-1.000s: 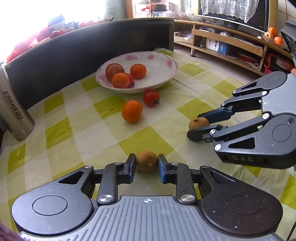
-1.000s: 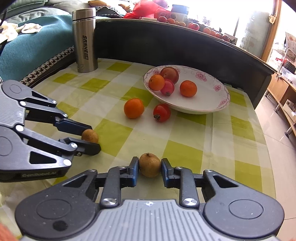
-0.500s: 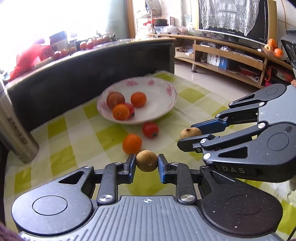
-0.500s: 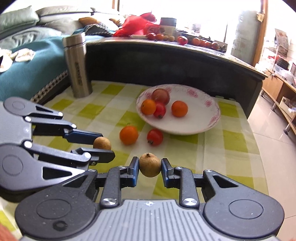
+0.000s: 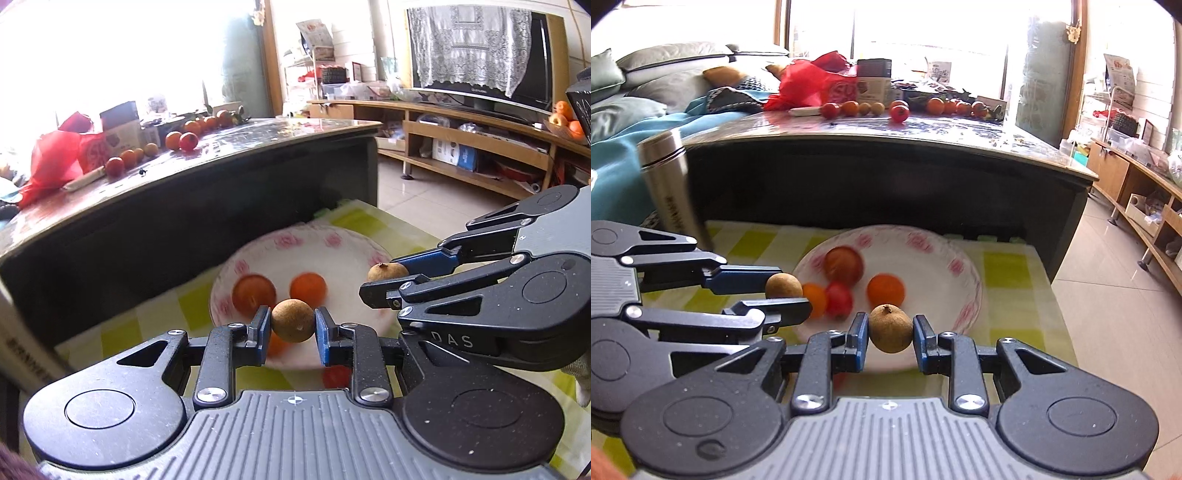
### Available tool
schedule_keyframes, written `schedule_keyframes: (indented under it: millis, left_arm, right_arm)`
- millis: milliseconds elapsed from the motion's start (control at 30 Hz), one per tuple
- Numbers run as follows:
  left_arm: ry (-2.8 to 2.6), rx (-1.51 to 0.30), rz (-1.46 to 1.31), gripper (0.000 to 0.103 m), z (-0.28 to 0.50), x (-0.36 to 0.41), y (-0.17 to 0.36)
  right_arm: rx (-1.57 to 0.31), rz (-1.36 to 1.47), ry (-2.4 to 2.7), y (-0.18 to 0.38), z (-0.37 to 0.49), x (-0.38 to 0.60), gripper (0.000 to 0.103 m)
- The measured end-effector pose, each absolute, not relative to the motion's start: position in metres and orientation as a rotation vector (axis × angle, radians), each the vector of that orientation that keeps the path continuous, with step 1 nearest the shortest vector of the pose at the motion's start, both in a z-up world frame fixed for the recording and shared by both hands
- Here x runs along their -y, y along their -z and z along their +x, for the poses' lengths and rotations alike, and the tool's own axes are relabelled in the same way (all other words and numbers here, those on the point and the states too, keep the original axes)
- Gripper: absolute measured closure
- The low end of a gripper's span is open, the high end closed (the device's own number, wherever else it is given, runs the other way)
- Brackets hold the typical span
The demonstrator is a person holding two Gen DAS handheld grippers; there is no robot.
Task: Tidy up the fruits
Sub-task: 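Lower both brown fruits into the plate and open both grippers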
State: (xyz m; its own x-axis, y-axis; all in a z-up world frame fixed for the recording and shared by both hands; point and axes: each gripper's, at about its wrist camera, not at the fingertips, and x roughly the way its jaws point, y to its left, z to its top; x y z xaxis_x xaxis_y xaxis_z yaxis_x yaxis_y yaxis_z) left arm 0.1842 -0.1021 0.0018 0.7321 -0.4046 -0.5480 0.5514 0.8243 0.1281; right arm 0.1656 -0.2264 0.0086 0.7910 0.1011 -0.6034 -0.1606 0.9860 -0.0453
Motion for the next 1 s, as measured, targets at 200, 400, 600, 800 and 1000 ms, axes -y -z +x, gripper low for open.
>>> schedule_keyframes:
  millis: [200,400,600,800,1000]
  left_arm:
    - [0.52,-0.543,0.305,0.071,0.213,0.115,0.006]
    - [0.516,-0.562,0.32,0.071,0.226,0.119,0.016]
    - [0.502,-0.566,0.312,0.069,0.229,0.118,0.016]
    - [0.492,-0.557,0.31,0.063,0.229,0.115,0.012]
    - [0.487,-0.538,0.299,0.06,0.226,0.109,0.002]
  right_arm:
    - [-0.661,-0.076,-0.126,-0.001,0.202,0.239,0.07]
    - [-0.691,-0.037,-0.135,0.011,0.217,0.25,0.07]
    - [-0.686,-0.036,-0.14,0.014,0.22,0.25,0.07]
    - [-0.671,-0.037,-0.135,0.012,0.22,0.249,0.069]
    - [-0.655,-0.027,-0.136,0.006,0.216,0.249,0.068]
